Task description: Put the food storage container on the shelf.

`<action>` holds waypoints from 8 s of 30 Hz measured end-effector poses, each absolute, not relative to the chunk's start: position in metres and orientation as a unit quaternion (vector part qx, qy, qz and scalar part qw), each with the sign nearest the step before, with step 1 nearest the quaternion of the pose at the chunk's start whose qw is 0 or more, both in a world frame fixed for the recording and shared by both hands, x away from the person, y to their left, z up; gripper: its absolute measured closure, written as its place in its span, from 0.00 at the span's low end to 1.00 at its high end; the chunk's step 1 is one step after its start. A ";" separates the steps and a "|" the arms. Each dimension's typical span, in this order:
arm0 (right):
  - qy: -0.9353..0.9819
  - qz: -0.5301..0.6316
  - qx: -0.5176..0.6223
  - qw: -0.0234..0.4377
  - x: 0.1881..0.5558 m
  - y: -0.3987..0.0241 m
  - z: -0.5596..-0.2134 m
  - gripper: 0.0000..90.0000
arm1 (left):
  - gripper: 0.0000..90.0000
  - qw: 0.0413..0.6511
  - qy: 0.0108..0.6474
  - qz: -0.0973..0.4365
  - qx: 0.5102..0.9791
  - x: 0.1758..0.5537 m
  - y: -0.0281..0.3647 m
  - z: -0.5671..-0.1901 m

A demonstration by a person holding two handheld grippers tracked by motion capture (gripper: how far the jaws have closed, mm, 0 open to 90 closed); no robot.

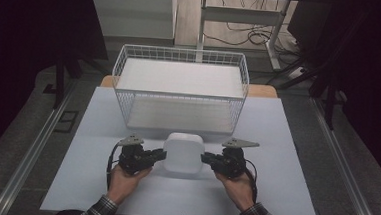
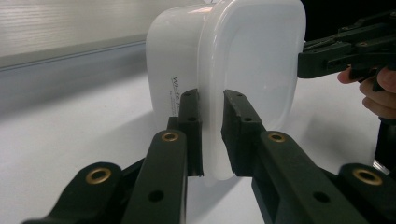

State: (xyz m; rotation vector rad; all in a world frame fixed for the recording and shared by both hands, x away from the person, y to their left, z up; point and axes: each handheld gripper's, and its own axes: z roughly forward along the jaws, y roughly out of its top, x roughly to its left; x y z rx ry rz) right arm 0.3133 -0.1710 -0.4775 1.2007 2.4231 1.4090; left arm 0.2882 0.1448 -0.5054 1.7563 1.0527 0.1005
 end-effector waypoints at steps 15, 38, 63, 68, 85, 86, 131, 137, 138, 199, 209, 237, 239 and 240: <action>0.787 0.485 0.376 0.068 0.338 -0.163 -0.462 0.87 | 0.88 0.527 0.435 0.079 0.726 0.311 0.151 -0.486; 0.787 0.461 0.404 0.071 0.405 -0.148 -0.480 0.85 | 0.87 0.504 0.481 0.083 0.713 0.364 0.149 -0.501; 0.775 0.472 0.402 0.126 0.424 -0.138 -0.478 0.76 | 0.73 0.499 0.476 0.162 0.706 0.391 0.143 -0.500; 0.772 0.471 0.397 0.155 0.426 -0.139 -0.470 0.78 | 0.68 0.506 0.474 0.170 0.701 0.390 0.144 -0.494; 0.787 0.487 0.356 0.128 0.395 -0.153 -0.463 0.99 | 0.31 0.532 0.437 0.127 0.715 0.351 0.151 -0.492; 0.787 0.487 0.356 0.128 0.395 -0.153 -0.463 0.99 | 0.31 0.528 0.433 0.124 0.719 0.349 0.152 -0.493; 0.848 0.422 0.296 0.119 0.398 -0.085 -0.498 0.99 | 0.02 0.470 0.378 0.128 0.787 0.245 0.170 -0.531; 0.847 0.420 0.301 0.129 0.407 -0.083 -0.497 0.99 | 0.02 0.468 0.376 0.130 0.789 0.245 0.169 -0.531; 0.846 0.420 0.302 0.129 0.409 -0.083 -0.497 0.99 | 0.02 0.468 0.376 0.130 0.789 0.245 0.169 -0.531; 0.842 0.432 0.290 0.141 0.385 -0.105 -0.485 0.32 | 0.05 0.474 0.392 0.125 0.779 0.247 0.175 -0.527; 0.848 0.427 0.276 0.150 0.370 -0.112 -0.485 0.19 | 0.05 0.477 0.395 0.119 0.776 0.247 0.175 -0.526; 0.851 0.425 0.276 0.138 0.343 -0.143 -0.493 0.07 | 0.04 0.468 0.379 0.125 0.789 0.247 0.170 -0.530; 0.852 0.424 0.274 0.138 0.341 -0.144 -0.493 0.06 | 0.04 0.466 0.379 0.125 0.790 0.247 0.169 -0.530; 0.853 0.422 0.273 0.137 0.340 -0.145 -0.494 0.05 | 0.04 0.463 0.379 0.123 0.792 0.248 0.170 -0.531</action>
